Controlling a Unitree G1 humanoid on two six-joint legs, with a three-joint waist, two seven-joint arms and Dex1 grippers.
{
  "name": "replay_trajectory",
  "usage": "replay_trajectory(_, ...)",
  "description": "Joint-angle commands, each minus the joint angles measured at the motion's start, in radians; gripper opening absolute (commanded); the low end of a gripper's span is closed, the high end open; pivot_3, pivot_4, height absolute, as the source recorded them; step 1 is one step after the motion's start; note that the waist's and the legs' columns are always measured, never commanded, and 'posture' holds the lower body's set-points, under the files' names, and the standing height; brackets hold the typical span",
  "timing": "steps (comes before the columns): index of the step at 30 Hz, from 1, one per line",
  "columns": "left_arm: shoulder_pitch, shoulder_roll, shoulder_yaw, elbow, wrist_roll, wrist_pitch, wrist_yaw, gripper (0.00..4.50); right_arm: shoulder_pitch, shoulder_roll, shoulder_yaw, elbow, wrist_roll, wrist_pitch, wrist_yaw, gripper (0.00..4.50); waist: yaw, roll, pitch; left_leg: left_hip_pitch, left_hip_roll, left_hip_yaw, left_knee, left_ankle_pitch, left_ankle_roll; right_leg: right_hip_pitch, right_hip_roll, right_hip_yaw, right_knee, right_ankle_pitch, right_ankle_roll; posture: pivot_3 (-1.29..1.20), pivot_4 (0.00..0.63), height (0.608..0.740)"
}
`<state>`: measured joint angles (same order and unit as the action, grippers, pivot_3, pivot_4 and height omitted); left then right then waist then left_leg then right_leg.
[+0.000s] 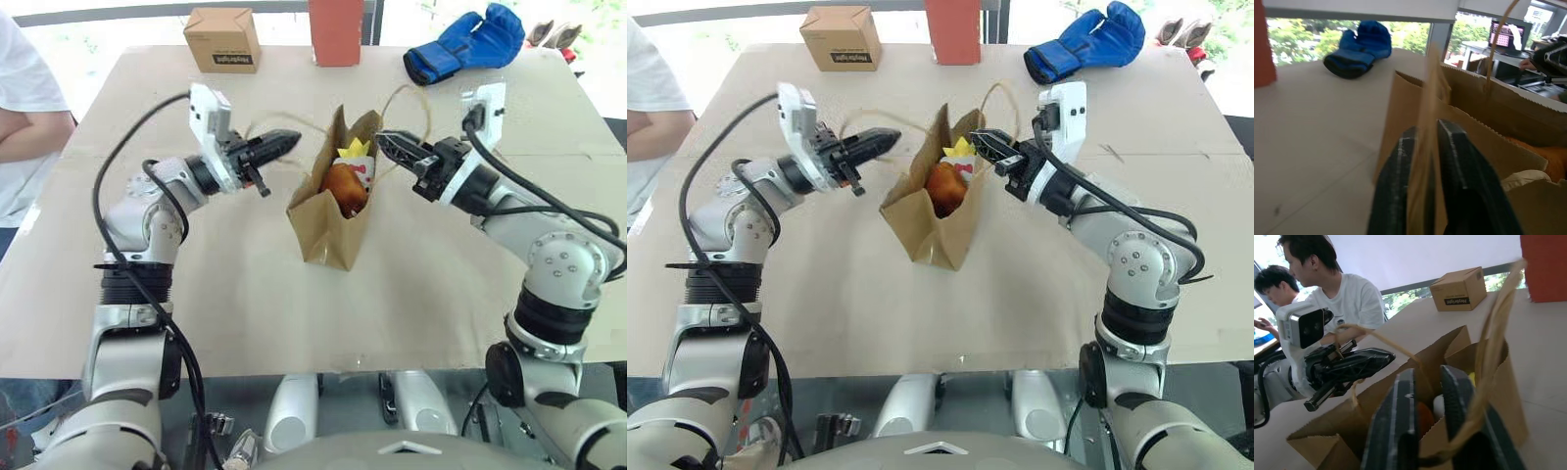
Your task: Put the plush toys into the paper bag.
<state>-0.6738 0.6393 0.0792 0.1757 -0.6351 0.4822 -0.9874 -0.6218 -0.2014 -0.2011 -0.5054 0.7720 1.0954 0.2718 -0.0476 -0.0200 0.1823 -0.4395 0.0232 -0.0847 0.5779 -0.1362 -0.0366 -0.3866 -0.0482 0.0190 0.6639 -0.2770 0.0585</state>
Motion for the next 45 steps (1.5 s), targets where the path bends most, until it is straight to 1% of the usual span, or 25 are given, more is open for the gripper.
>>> replay_trajectory(1,0.058,0.092,0.12,-0.098,-0.107,0.106,-0.065,2.45,0.06,-0.094,-0.025,-0.127,0.122,0.038,0.068,2.34,-0.002,0.0,0.0,0.0,0.0,0.0,-0.001,0.0,0.0,0.0,0.0,0.0,0.0,0.0,0.0,0.0,0.15,0.74)
replay_trajectory(2,0.092,0.124,0.152,-0.122,-0.139,0.14,-0.088,2.85,0.083,-0.135,-0.053,-0.151,0.184,0.063,0.093,2.72,-0.002,0.0,0.0,0.001,0.0,0.0,-0.002,0.0,0.0,0.0,0.0,0.0,0.0,0.0,0.0,0.0,0.15,0.74)
replay_trajectory(3,0.121,0.149,0.178,-0.141,-0.162,0.165,-0.104,3.37,0.1,-0.166,-0.076,-0.165,0.233,0.076,0.103,3.27,-0.002,0.0,0.0,0.001,0.0,0.0,-0.003,0.0,0.001,0.0,0.0,0.0,-0.001,0.0,0.0,0.0,0.15,0.74)
replay_trajectory(5,0.189,0.204,0.227,-0.174,-0.213,0.23,-0.145,4.18,0.132,-0.244,-0.121,-0.179,0.313,0.088,0.126,3.35,0.0,0.0,0.0,0.001,0.001,0.0,-0.003,-0.001,0.001,0.0,0.0,0.0,-0.001,0.0,0.0,0.0,0.15,0.74)
replay_trajectory(6,0.228,0.228,0.254,-0.189,-0.242,0.26,-0.171,4.46,0.152,-0.289,-0.142,-0.183,0.363,0.097,0.145,3.35,0.003,0.0,0.0,0.001,0.0,0.0,-0.003,-0.001,0.001,0.0,-0.001,0.0,-0.001,-0.001,0.0,0.0,0.15,0.74)
replay_trajectory(8,0.306,0.254,0.299,-0.21,-0.286,0.308,-0.199,4.46,0.192,-0.363,-0.17,-0.182,0.448,0.101,0.169,3.35,0.005,0.0,0.0,0.001,0.001,0.001,-0.003,-0.001,0.001,0.001,-0.001,0.0,-0.002,-0.001,-0.001,0.0,0.15,0.74)
replay_trajectory(10,0.385,0.26,0.304,-0.246,-0.264,0.284,-0.217,4.46,0.212,-0.409,-0.153,-0.179,0.444,0.076,0.173,3.35,0.009,0.0,0.0,0.003,0.0,0.002,-0.002,-0.001,0.001,0.003,-0.003,0.0,-0.003,-0.003,-0.004,0.0,0.15,0.74)
replay_trajectory(14,0.419,0.261,0.306,-0.268,-0.254,0.268,-0.221,4.46,0.225,-0.446,-0.131,-0.174,0.455,0.039,0.164,3.35,0.015,0.0,0.0,0.004,0.001,0.005,-0.001,-0.001,0.0,0.004,-0.006,-0.001,-0.003,-0.005,-0.002,0.0,0.15,0.74)
replay_trajectory(15,0.467,0.168,0.263,-0.37,-0.202,0.208,-0.11,4.49,0.196,-0.437,0.051,-0.127,0.246,-0.06,0.152,3.1,0.016,0.0,0.0,0.004,0.001,0.005,0.0,-0.001,0.0,0.004,-0.007,-0.001,-0.004,-0.005,-0.002,0.0,0.15,0.74)
replay_trajectory(16,0.505,0.094,0.232,-0.455,-0.185,0.182,-0.026,4.5,0.168,-0.421,0.204,-0.08,0.078,-0.144,0.142,2.8,0.014,0.001,0.0,0.004,0.001,0.007,0.0,-0.001,0.0,0.004,-0.008,0.0,-0.004,-0.004,-0.002,0.0,0.15,0.74)
replay_trajectory(17,0.536,0.04,0.206,-0.526,-0.166,0.158,0.036,4.5,0.142,-0.403,0.332,-0.038,-0.055,-0.22,0.144,2.71,0.014,0.002,-0.002,0.005,0.001,0.007,0.0,-0.001,0.0,0.004,-0.009,0.0,-0.006,-0.004,-0.002,0.0,0.15,0.74)
replay_trajectory(18,0.552,0.002,0.189,-0.575,-0.15,0.144,0.085,4.5,0.122,-0.386,0.419,-0.005,-0.148,-0.285,0.151,2.33,0.007,0.003,-0.004,0.007,0.002,0.01,0.0,-0.001,0.0,0.005,-0.011,0.001,-0.007,-0.004,-0.002,0.0,0.15,0.74)
replay_trajectory(19,0.558,-0.036,0.183,-0.627,-0.161,0.16,0.146,4.5,0.1,-0.335,0.464,0.04,-0.186,-0.336,0.16,1.86,0.006,0.0,-0.002,0.009,0.001,0.014,-0.001,-0.003,0.004,0.006,-0.021,0.002,-0.009,-0.002,-0.004,0.0,0.15,0.74)
replay_trajectory(20,0.561,-0.066,0.178,-0.667,-0.166,0.17,0.195,4.5,0.085,-0.296,0.493,0.077,-0.22,-0.378,0.172,1.46,0.006,-0.007,-0.001,0.007,-0.001,0.019,0.0,-0.003,0.004,0.004,-0.019,0.001,-0.008,-0.002,-0.003,0.0,0.15,0.74)
replay_trajectory(22,0.595,-0.092,0.14,-0.737,-0.127,0.17,0.263,4.5,0.067,-0.235,0.533,0.131,-0.276,-0.438,0.191,0.58,0.013,-0.009,0.0,0.001,0.0,0.017,0.002,-0.003,0.005,-0.002,-0.014,0.001,-0.004,0.0,-0.001,0.0,0.15,0.74)
replay_trajectory(23,0.608,-0.101,0.119,-0.762,-0.102,0.166,0.295,4.5,0.064,-0.213,0.546,0.151,-0.293,-0.458,0.203,0.03,0.015,-0.008,0.0,-0.002,0.0,0.016,0.002,-0.003,0.005,-0.005,-0.012,0.001,-0.002,0.002,0.003,0.0,0.15,0.74)
replay_trajectory(25,0.612,-0.126,0.09,-0.787,-0.051,0.159,0.374,4.5,0.061,-0.174,0.553,0.181,-0.313,-0.485,0.219,0.03,0.019,-0.008,-0.001,-0.002,0.0,0.015,0.002,-0.003,0.005,-0.005,-0.011,0.001,-0.001,0.002,0.004,0.0,0.15,0.74)
replay_trajectory(30,0.578,-0.184,0.043,-0.813,-0.018,0.171,0.49,4.5,0.057,-0.119,0.544,0.225,-0.341,-0.517,0.264,0.03,0.023,-0.008,-0.001,-0.002,0.0,0.014,0.003,-0.003,0.005,-0.005,-0.01,0.0,-0.001,0.002,0.004,0.0,0.15,0.74)
replay_trajectory(34,0.526,-0.221,-0.033,-0.761,0.14,0.143,0.629,4.5,0.049,-0.093,0.547,0.273,-0.362,-0.552,0.312,0.03,0.026,-0.008,-0.001,0.001,0.001,0.013,0.005,-0.003,0.005,-0.001,-0.008,0.0,-0.001,0.002,0.004,0.0,0.15,0.74)
replay_trajectory(37,0.502,-0.272,-0.073,-0.705,0.226,0.101,0.695,4.5,0.055,-0.081,0.538,0.291,-0.382,-0.566,0.328,0.03,0.032,-0.007,0.0,0.007,0.0,0.013,0.005,-0.003,0.005,0.006,-0.008,0.0,-0.003,0.002,0.004,0.0,0.15,0.74)
replay_trajectory(38,0.494,-0.289,-0.077,-0.688,0.235,0.09,0.703,4.5,0.059,-0.079,0.534,0.292,-0.386,-0.567,0.331,0.03,0.033,-0.007,0.0,0.007,0.0,0.013,0.005,-0.003,0.004,0.006,-0.008,0.0,-0.003,0.002,0.004,0.0,0.15,0.74)
replay_trajectory(41,0.459,-0.366,-0.072,-0.64,0.228,0.052,0.72,3.6,0.102,-0.103,0.493,0.235,-0.385,-0.573,0.335,0.0,0.034,-0.007,0.0,0.007,0.001,0.012,0.004,-0.003,0.005,0.006,-0.007,0.0,-0.002,0.002,0.004,0.0,0.15,0.74)
replay_trajectory(42,0.454,-0.376,-0.069,-0.631,0.232,0.038,0.717,3.2,0.132,-0.092,0.452,0.207,-0.326,-0.584,0.36,0.0,0.035,-0.008,0.0,0.006,0.001,0.011,0.004,-0.003,0.005,0.006,-0.007,0.0,-0.002,0.002,0.004,0.0,0.15,0.74)
replay_trajectory(44,0.449,-0.385,-0.05,-0.607,0.224,0.019,0.701,2.25,0.178,-0.127,0.417,0.139,-0.317,-0.584,0.369,0.0,0.036,-0.007,0.0,0.006,0.0,0.01,0.004,-0.003,0.005,0.006,-0.007,-0.001,-0.003,0.002,0.004,0.0,0.15,0.74)
replay_trajectory(45,0.446,-0.382,-0.04,-0.594,0.221,0.004,0.688,2.11,0.196,-0.148,0.408,0.113,-0.336,-0.589,0.363,0.0,0.035,-0.007,0.0,0.006,0.0,0.01,0.004,-0.003,0.005,0.006,-0.007,-0.001,-0.003,0.002,0.004,0.0,0.15,0.74)
